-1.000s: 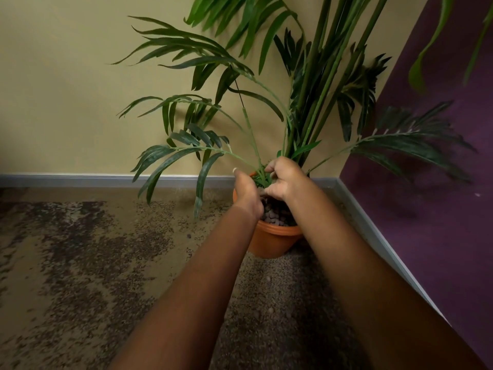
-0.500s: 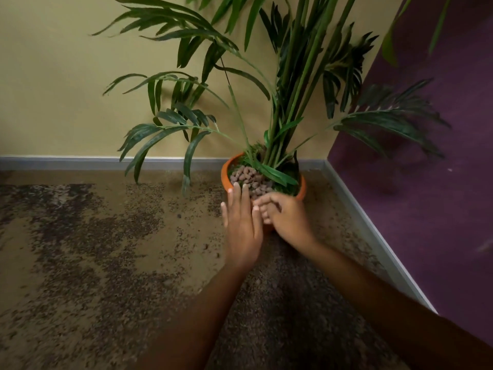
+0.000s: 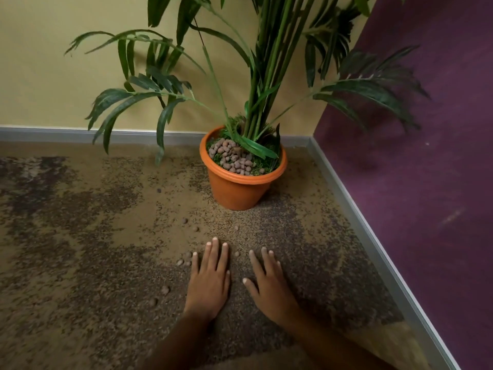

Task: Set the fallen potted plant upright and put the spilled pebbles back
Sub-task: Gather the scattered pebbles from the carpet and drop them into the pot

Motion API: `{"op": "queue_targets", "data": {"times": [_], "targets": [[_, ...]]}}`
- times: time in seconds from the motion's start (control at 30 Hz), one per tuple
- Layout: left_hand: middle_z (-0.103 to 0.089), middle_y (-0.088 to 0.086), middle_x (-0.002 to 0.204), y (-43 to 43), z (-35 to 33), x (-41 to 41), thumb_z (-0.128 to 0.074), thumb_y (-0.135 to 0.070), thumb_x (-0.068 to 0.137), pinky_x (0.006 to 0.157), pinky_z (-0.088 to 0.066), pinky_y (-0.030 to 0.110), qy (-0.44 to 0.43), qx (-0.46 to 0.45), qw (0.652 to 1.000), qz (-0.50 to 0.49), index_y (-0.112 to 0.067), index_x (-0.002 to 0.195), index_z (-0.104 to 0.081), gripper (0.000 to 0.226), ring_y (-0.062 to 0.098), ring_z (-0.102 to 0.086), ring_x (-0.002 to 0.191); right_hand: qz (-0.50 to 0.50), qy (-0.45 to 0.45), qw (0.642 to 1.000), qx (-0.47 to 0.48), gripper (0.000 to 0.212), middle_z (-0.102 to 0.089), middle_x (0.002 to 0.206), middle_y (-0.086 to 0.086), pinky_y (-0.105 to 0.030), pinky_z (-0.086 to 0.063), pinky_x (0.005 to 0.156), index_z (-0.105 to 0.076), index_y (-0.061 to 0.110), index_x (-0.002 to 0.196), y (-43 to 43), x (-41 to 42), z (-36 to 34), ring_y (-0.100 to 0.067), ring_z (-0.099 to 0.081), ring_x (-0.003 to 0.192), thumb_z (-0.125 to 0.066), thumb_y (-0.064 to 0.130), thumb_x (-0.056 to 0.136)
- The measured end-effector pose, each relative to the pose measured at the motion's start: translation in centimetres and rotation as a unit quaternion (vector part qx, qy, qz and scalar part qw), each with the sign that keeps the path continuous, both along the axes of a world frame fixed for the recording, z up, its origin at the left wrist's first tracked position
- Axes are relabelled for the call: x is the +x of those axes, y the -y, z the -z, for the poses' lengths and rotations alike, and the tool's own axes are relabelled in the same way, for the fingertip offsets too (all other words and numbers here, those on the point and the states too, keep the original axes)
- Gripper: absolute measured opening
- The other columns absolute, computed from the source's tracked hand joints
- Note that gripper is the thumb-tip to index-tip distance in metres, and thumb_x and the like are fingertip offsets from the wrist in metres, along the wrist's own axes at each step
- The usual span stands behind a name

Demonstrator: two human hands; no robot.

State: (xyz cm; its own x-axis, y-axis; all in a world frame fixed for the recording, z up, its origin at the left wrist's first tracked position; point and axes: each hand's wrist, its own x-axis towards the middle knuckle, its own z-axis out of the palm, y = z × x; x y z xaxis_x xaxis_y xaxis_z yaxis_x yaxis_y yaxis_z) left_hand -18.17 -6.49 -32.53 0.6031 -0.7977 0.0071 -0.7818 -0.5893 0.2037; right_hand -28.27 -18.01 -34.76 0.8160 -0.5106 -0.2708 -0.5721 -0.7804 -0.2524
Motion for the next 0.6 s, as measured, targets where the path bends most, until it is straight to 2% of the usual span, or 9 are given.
{"op": "queue_targets", "data": {"times": [0.13,0.23,0.3,0.37,0.47,0.53,0.6], "targets": [[-0.065,0.015,0.123,-1.7,0.4,1.2,-0.021,-0.029,0.094,0.086,-0.053,0.048,0.009,0.049,0.999,0.006,-0.007,0.118,-0.065,0.056,0.029,-0.064,0.112,-0.076,0.013,0.996,-0.036,0.063,0.006,0.161,-0.01,-0.042,-0.001,0.121,0.003,0.025,0.151,0.5,0.5,0.8,-0.027,0.007,0.148,-0.029,0.043,0.099],[-0.065,0.013,0.125,-2.4,0.6,2.3,0.005,-0.029,0.099,0.087,-0.052,0.05,0.022,0.053,0.998,-0.004,-0.008,0.12,-0.065,0.076,0.028,-0.063,0.114,-0.095,0.029,0.994,-0.038,0.064,0.006,0.161,-0.009,-0.041,0.0,0.121,0.004,0.026,0.151,1.0,1.5,1.1,-0.026,0.008,0.148,-0.028,0.046,0.099],[-0.063,0.013,0.127,-2.5,0.7,3.0,0.001,-0.03,0.099,0.089,-0.05,0.052,0.025,0.066,0.997,-0.012,-0.008,0.122,-0.063,0.071,0.03,-0.061,0.116,-0.096,0.037,0.994,-0.042,0.065,0.006,0.161,-0.009,-0.042,0.001,0.121,0.003,0.026,0.151,1.1,2.5,1.2,-0.025,0.008,0.148,-0.029,0.047,0.098],[-0.06,0.015,0.13,-2.2,0.6,3.7,-0.018,-0.033,0.094,0.091,-0.048,0.056,0.012,0.07,0.997,-0.026,-0.007,0.125,-0.06,0.058,0.034,-0.058,0.118,-0.096,0.045,0.993,-0.046,0.066,0.006,0.161,-0.009,-0.043,0.002,0.12,0.002,0.027,0.151,1.0,3.5,1.2,-0.025,0.008,0.148,-0.029,0.049,0.098],[-0.055,0.021,0.134,-1.4,0.7,5.1,-0.028,-0.038,0.085,0.093,-0.044,0.06,0.007,0.078,0.995,-0.057,-0.005,0.129,-0.055,0.061,0.039,-0.053,0.122,-0.105,0.059,0.992,-0.049,0.066,0.007,0.161,-0.008,-0.044,0.001,0.12,0.0,0.028,0.151,0.9,5.1,1.1,-0.025,0.007,0.148,-0.03,0.051,0.097],[-0.038,0.023,0.147,-0.8,1.1,6.0,-0.03,-0.045,0.091,0.102,-0.034,0.062,0.012,0.076,0.993,-0.085,-0.008,0.141,-0.04,0.063,0.04,-0.039,0.134,-0.111,0.068,0.991,-0.044,0.066,0.006,0.161,-0.008,-0.044,0.001,0.12,-0.001,0.028,0.151,0.9,6.0,1.0,-0.025,0.006,0.148,-0.031,0.051,0.096],[-0.009,0.021,0.157,-0.2,2.0,7.2,-0.03,-0.048,0.096,0.112,-0.015,0.061,-0.018,0.08,0.99,-0.112,-0.014,0.15,-0.012,0.066,0.039,-0.013,0.145,-0.116,0.075,0.989,-0.043,0.066,0.004,0.161,-0.008,-0.045,0.001,0.12,-0.004,0.028,0.151,0.9,6.9,1.0,-0.027,0.006,0.148,-0.032,0.051,0.096]]}}
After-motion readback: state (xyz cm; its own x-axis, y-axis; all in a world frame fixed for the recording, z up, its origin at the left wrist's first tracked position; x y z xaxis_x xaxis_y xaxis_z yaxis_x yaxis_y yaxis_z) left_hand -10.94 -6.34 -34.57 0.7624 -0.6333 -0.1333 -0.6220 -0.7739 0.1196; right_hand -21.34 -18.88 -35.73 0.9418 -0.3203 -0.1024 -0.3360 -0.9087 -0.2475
